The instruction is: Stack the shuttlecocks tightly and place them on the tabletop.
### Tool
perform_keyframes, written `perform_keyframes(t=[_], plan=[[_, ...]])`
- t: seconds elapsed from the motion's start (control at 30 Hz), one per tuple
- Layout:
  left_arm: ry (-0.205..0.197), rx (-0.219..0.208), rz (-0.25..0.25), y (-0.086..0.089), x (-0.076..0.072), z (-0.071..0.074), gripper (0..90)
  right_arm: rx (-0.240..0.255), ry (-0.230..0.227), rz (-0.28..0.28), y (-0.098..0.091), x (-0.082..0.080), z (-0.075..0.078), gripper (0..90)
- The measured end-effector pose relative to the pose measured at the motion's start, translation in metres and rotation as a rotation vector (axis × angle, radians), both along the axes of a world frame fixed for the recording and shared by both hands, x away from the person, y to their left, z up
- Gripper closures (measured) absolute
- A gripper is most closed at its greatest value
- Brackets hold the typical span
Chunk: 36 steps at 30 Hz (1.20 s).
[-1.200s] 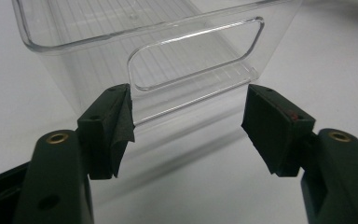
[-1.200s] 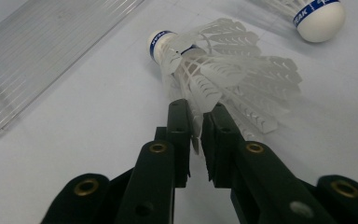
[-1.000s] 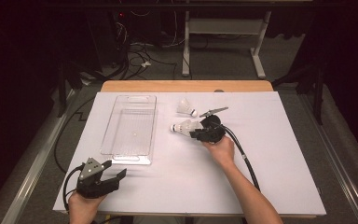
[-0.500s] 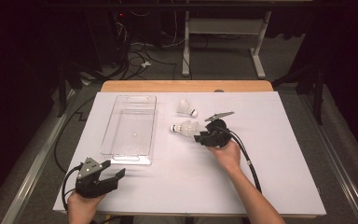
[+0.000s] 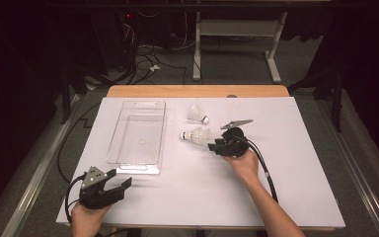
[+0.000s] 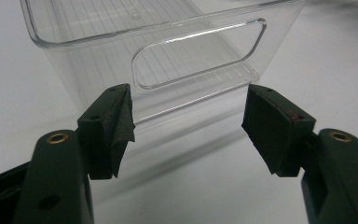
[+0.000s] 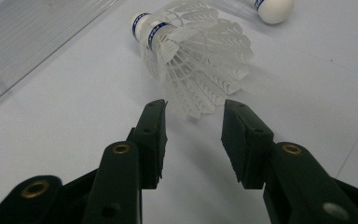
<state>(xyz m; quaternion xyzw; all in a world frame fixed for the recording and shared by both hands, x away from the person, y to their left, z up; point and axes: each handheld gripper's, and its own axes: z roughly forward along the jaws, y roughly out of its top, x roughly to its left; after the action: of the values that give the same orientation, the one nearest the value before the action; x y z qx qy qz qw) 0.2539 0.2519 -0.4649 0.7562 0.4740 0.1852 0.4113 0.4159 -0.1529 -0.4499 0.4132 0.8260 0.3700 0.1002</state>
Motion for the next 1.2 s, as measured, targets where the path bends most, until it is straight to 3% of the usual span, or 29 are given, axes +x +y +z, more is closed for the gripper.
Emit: perform_keyframes(t=[0.27, 0.8, 0.9, 1.0, 1.1, 1.2], plan=[[0.0, 0.0, -0.002, 0.0, 0.0, 0.0, 34.1, 0.021, -0.026, -0.015, -0.007, -0.002, 0.005, 60.3], [-0.006, -0.002, 0.0, 0.0, -0.002, 0.001, 34.0, 0.022, -0.056, -0.052, -0.019, -0.009, 0.014, 50.3], [-0.005, 0.001, 0.002, 0.0, -0.001, 0.001, 34.0, 0.018, -0.07, -0.05, -0.019, -0.01, 0.016, 49.3], [0.003, 0.001, 0.021, 0.0, 0.001, 0.0, 34.0, 0.02, -0.113, -0.056, -0.021, -0.01, 0.019, 47.7], [0.0, 0.028, 0.015, -0.001, 0.001, 0.0, 34.0, 0.05, -0.099, -0.069, -0.025, -0.007, 0.018, 47.4], [-0.009, 0.016, 0.017, 0.0, -0.001, 0.001, 34.0, 0.039, -0.098, -0.079, -0.027, -0.006, 0.017, 48.1]])
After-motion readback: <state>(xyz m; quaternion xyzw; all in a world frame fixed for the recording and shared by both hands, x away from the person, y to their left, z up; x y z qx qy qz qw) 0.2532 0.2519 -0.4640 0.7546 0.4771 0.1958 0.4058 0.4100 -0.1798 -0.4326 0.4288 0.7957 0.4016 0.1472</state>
